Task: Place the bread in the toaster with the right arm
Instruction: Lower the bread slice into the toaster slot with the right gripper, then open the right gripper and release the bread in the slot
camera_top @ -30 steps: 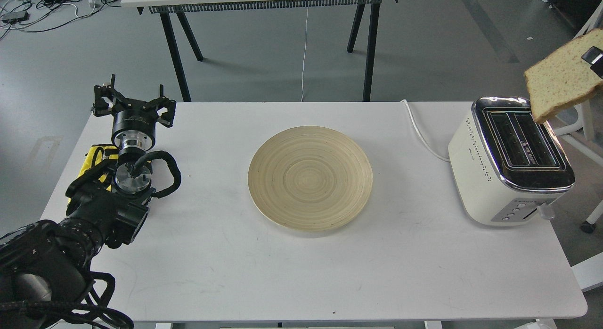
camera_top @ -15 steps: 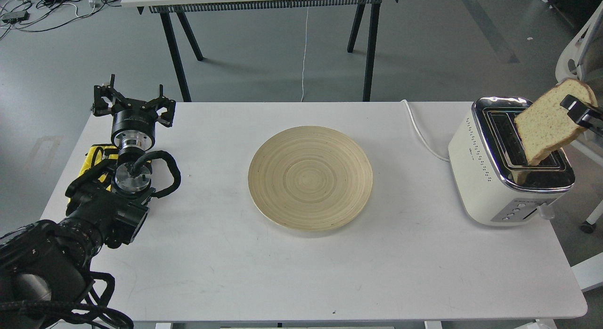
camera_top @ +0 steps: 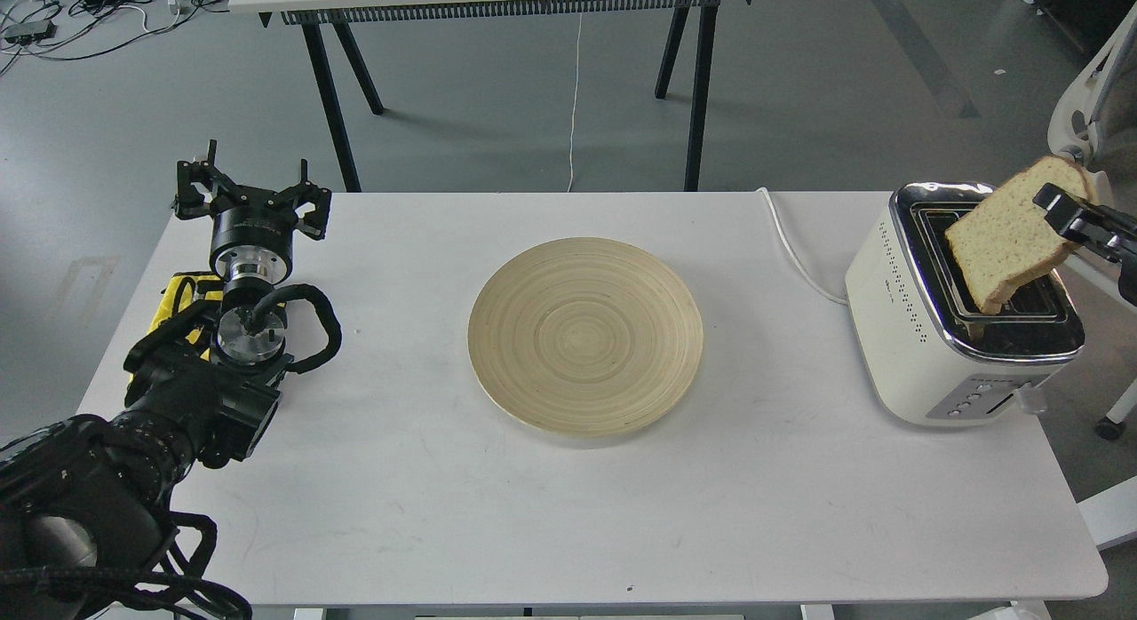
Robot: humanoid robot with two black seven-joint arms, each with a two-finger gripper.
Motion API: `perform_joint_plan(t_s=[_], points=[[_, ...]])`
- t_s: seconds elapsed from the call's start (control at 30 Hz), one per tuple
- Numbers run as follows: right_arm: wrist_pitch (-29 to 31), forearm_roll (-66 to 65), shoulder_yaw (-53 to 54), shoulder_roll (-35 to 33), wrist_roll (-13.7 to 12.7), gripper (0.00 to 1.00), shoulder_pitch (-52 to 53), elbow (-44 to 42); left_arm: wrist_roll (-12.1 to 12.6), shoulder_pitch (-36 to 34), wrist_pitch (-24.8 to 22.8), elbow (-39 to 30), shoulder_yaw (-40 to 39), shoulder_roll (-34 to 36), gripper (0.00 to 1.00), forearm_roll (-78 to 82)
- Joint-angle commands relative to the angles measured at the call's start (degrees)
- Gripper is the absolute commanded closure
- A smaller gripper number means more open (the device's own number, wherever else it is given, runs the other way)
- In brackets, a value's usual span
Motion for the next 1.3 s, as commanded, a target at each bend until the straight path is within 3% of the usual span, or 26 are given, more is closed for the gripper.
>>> perform_joint_plan(t_s=[0.0,0.33,0.5,0.67,0.77,0.8,1.13,1.27], points=[[0.0,0.0,0.1,1.4,0.0,0.87,0.0,-1.6,0.0,-0.1,0.0,0.0,0.0,0.0,0.00,0.0],[0.0,-0.1,-0.9,5.9,0.0,0.87,-0.4,-4.9,0.0,-0.1,0.0,0.0,0.0,0.1,0.00,0.0],[-0.3,0.0,-3.9,10.3,0.0,0.80,-0.4,-7.8,0.0,-0.1,0.0,0.0,0.0,0.0,0.00,0.0],[-0.7,0.2,-4.5,13.0,0.0,0.52,-1.2,-9.6,0.0,-0.1,0.0,0.0,0.0,0.0,0.00,0.0],[-0.7,0.8,-3.8,13.5,0.0,0.20,-1.1,-9.4,0.0,-0.1,0.0,0.0,0.0,0.1,0.00,0.0],[-0.7,0.8,-3.7,13.4,0.0,0.00,-1.1,-9.2,0.0,-0.1,0.0,0.0,0.0,0.0,0.00,0.0],[0.5,1.1,3.6,9.2,-0.2,0.00,-0.9,-5.8,0.0,-0.1,0.0,0.0,0.0,0.0,0.00,0.0],[5.2,3.1,11.3,5.8,-0.7,0.00,-0.6,-2.9,0.0,-0.1,0.0,0.0,0.0,0.1,0.00,0.0]])
